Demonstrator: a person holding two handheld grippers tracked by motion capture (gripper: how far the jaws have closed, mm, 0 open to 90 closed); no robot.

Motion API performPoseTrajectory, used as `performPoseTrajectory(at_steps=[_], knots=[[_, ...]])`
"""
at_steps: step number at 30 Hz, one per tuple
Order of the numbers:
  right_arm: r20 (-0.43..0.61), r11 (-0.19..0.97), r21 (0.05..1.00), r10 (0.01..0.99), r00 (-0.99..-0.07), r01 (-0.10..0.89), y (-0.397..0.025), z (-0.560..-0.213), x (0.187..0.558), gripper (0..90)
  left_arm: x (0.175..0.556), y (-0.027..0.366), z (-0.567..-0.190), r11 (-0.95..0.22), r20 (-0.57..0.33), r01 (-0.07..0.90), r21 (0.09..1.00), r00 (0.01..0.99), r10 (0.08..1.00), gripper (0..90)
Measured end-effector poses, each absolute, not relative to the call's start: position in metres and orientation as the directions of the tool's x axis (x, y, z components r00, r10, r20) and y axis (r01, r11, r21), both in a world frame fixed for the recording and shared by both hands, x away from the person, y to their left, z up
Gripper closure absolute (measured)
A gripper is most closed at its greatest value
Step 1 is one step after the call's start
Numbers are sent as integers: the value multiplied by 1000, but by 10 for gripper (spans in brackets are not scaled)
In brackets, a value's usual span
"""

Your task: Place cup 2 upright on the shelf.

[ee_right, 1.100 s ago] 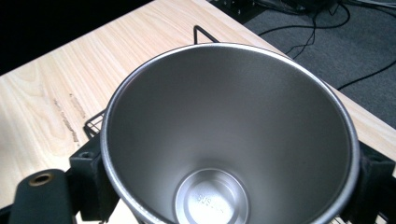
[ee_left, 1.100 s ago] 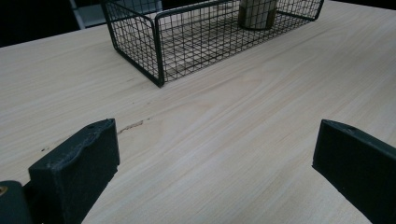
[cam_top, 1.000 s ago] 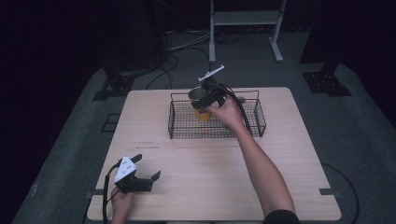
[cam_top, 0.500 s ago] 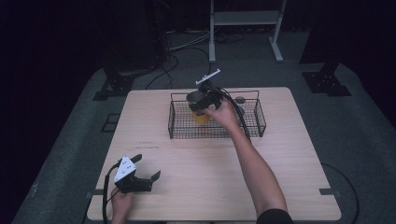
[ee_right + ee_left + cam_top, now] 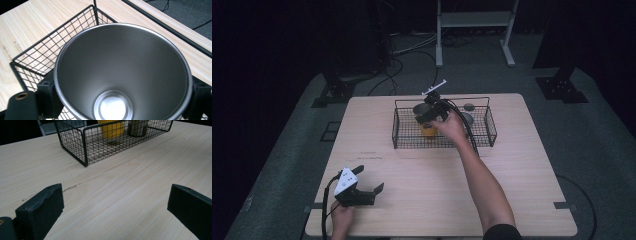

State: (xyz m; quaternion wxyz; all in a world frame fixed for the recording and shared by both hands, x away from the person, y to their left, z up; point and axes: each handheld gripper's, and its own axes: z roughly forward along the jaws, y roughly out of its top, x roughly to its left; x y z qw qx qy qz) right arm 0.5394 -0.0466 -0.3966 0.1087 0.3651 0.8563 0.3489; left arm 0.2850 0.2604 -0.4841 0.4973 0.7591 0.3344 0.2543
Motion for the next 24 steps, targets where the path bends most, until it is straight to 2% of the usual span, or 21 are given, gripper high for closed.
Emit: performPoseTrajectory(at_steps=[13, 18, 24], knots=[[59, 472, 680, 727, -684, 561, -49, -406, 548, 121, 285, 261, -484, -278, 51, 254, 926, 647, 761, 0], [24, 507, 660, 723, -691, 554, -45, -411, 547, 120, 285, 261, -484, -278, 51, 254, 926, 647, 761, 0], [35, 503, 664, 719, -695, 554, -45, -411, 546, 120, 285, 261, -484, -278, 52, 254, 926, 646, 761, 0]])
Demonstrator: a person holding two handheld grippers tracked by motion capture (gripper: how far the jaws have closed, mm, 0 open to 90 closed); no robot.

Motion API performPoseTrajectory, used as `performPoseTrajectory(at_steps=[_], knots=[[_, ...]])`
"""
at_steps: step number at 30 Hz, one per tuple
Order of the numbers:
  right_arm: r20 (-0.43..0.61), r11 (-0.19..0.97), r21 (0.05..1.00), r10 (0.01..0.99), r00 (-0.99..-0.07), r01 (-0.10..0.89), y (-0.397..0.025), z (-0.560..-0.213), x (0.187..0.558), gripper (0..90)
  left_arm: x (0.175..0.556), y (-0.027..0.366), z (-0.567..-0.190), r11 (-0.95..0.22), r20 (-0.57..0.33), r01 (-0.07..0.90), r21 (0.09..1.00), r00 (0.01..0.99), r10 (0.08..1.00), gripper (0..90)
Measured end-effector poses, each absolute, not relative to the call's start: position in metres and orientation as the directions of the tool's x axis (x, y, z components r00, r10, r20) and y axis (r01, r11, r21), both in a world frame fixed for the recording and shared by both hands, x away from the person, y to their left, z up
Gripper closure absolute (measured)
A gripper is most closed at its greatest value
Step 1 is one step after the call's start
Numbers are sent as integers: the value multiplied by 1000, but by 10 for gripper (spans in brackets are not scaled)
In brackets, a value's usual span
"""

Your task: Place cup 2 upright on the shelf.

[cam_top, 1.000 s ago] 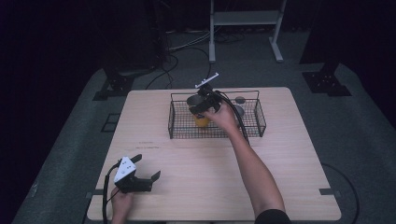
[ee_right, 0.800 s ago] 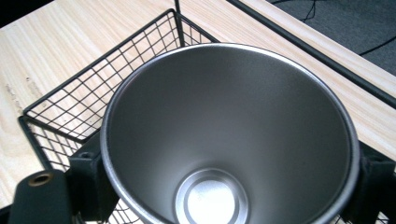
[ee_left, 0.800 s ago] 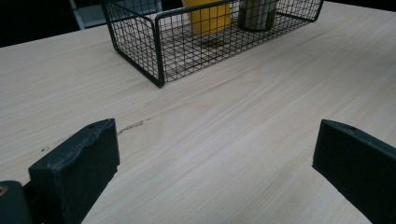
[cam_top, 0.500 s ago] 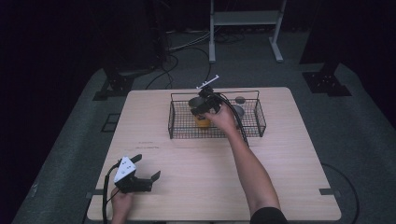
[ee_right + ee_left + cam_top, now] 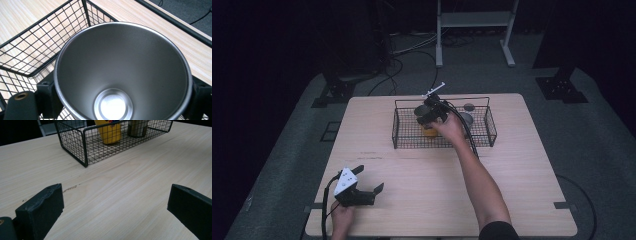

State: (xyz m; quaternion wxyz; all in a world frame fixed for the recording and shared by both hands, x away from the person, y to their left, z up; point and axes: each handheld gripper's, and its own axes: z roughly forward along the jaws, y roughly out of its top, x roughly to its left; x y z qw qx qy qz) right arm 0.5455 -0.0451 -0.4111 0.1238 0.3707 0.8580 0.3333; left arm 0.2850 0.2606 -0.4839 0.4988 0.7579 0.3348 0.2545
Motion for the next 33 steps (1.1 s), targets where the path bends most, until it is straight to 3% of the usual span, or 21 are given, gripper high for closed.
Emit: performPoseTrajectory(at_steps=[33], knots=[[54, 499, 671, 705, -708, 548, -51, -410, 532, 28, 285, 260, -484, -285, 59, 250, 925, 648, 759, 0]])
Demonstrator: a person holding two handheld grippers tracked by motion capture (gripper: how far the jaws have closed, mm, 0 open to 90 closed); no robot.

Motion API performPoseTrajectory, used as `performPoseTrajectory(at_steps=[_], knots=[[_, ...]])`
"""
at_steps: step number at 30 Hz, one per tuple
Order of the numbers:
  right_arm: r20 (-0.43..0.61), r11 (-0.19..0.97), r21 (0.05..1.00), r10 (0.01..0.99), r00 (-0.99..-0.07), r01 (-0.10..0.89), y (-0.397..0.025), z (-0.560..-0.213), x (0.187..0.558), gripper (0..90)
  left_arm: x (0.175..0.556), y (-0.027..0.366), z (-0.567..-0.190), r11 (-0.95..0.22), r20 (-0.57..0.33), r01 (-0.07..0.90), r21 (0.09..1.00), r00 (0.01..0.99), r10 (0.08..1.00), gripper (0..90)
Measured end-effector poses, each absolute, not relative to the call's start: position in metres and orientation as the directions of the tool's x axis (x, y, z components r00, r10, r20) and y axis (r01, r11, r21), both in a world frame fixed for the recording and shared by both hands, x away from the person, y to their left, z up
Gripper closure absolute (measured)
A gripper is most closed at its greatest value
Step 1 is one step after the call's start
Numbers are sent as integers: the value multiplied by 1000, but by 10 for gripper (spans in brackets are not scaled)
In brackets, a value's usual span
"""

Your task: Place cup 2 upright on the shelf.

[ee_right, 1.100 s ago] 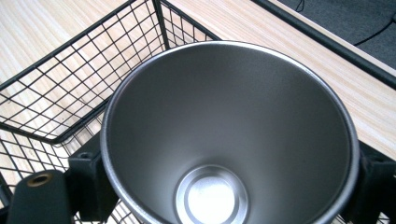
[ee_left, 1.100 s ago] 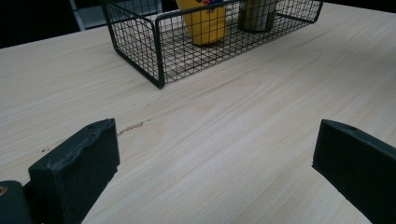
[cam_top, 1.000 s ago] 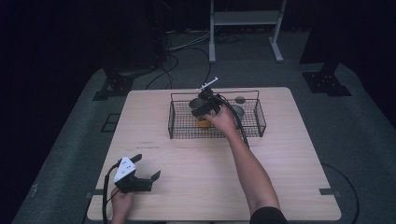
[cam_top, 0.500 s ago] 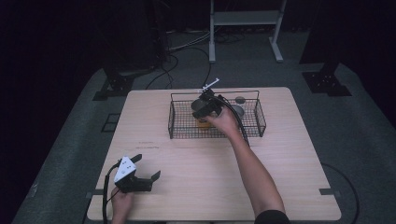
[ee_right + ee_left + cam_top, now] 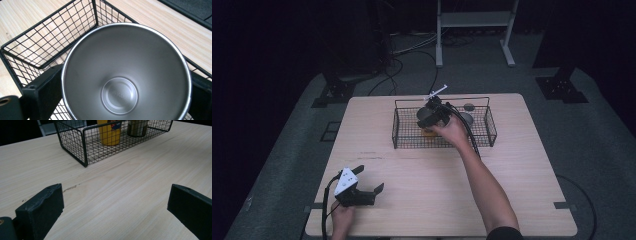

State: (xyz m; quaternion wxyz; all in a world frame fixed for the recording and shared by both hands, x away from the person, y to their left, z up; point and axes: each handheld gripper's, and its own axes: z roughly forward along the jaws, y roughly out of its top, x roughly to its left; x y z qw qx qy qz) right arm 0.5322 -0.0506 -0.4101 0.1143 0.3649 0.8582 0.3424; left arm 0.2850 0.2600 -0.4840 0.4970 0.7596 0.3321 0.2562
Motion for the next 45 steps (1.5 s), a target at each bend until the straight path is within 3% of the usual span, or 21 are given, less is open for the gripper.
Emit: performPoseTrajectory(at_steps=[28, 33, 45], knots=[[63, 438, 758, 689, -722, 484, -68, -379, 522, 28, 287, 261, -484, -283, 50, 263, 922, 646, 762, 0], [68, 421, 788, 666, -742, 450, -81, -368, 510, 36, 287, 260, -484, -281, 44, 269, 921, 645, 763, 0], [125, 378, 789, 672, -730, 484, -131, -366, 479, 34, 285, 259, -484, -295, 55, 269, 917, 647, 761, 0]])
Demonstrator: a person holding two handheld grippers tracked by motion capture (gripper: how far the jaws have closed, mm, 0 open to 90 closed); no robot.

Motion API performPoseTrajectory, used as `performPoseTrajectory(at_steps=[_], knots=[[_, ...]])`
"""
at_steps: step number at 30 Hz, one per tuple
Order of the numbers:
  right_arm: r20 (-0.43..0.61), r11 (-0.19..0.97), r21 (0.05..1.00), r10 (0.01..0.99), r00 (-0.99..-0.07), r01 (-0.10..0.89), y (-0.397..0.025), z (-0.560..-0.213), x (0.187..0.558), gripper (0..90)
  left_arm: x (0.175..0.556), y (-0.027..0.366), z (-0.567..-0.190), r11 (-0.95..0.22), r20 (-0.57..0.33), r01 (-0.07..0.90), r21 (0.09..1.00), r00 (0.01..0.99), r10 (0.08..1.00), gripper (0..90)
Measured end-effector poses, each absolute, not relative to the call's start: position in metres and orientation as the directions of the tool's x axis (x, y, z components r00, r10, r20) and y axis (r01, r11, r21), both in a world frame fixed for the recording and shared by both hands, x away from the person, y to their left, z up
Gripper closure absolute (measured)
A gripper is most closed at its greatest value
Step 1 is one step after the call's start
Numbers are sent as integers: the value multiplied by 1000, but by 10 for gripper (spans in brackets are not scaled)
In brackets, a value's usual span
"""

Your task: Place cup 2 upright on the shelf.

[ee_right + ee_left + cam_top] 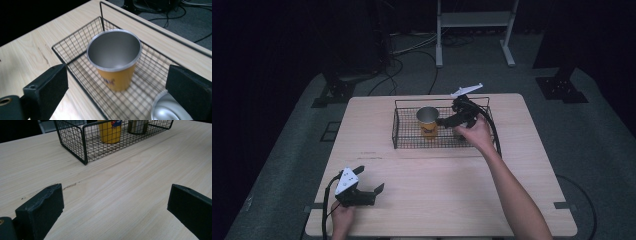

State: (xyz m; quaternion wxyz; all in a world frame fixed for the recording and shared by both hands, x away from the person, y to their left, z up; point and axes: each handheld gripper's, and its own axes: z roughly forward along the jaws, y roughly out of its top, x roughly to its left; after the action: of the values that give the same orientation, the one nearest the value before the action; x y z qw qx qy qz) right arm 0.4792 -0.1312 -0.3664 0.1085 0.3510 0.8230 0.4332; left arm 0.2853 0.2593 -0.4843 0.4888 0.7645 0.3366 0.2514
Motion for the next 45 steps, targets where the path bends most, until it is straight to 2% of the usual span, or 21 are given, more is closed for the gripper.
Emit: performPoseTrajectory(at_steps=[16, 45], knots=[[124, 366, 787, 695, -709, 496, -186, -366, 441, 38, 285, 258, -485, -300, 61, 265, 916, 648, 759, 0], [159, 348, 783, 689, -707, 515, -228, -388, 396, 49, 285, 258, -485, -301, 62, 267, 915, 645, 762, 0]])
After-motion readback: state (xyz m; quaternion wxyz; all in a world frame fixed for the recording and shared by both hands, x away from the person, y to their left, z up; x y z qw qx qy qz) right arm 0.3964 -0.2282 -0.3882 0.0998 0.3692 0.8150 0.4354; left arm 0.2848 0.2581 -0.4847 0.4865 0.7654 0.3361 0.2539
